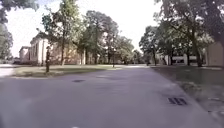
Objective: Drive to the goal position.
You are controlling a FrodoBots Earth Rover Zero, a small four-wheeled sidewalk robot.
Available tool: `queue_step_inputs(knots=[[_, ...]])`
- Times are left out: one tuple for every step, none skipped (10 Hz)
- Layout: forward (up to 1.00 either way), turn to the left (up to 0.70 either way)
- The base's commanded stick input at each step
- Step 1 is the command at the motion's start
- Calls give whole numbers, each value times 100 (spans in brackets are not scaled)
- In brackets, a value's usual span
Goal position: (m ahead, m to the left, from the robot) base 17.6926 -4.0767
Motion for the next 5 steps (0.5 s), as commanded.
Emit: queue_step_inputs(knots=[[85, -34], [85, -34], [85, -34], [85, -34], [85, -34]])
